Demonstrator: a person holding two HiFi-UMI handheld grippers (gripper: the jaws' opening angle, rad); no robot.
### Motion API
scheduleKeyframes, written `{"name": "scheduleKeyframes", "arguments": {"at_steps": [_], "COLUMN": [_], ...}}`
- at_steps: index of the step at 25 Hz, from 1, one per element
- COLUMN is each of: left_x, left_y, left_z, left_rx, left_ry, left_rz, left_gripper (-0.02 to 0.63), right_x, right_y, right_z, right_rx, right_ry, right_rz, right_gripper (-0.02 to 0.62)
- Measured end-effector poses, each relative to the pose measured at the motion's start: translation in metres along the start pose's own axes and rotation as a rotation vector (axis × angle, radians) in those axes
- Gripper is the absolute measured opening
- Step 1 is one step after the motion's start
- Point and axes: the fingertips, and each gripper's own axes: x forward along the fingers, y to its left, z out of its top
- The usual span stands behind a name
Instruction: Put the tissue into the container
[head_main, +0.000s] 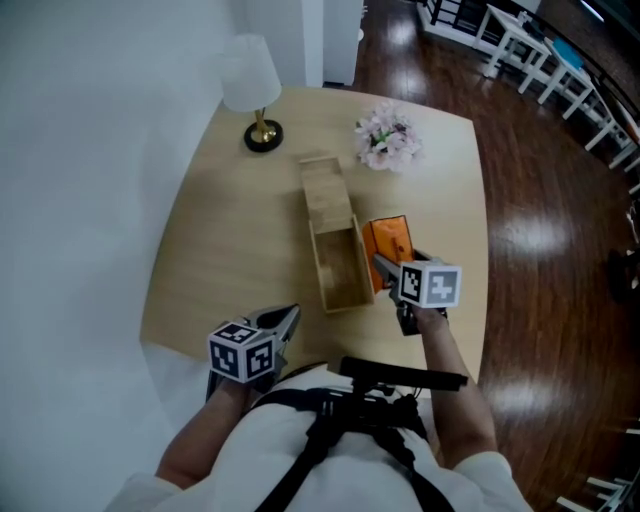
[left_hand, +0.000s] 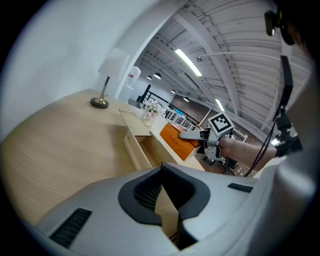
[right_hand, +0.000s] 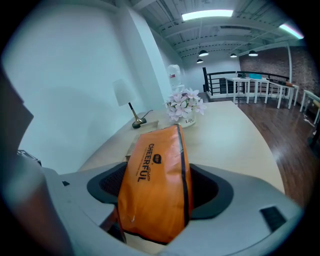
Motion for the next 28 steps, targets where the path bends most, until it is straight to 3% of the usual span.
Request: {"name": "scheduleKeyframes", "arguments": {"at_steps": [22, 28], "left_x": [0.0, 0.002], "left_y": [0.022, 0.021], "left_z": [0.003, 0.001], "left_rx": [-0.019, -0.02], "left_ry": [0.019, 0.03], "left_rz": [-0.012, -0.018], "left_gripper": [-0.002, -0.002], "right_x": [0.042, 0.057], "right_y": [0.085, 0.088], "right_z": [-0.01, -0.022], "right_rx": [-0.083, -0.1], "right_ry": [0.057, 0.091], "right_rz": [0.098, 0.069], "right_gripper": [0.38, 0.379]}}
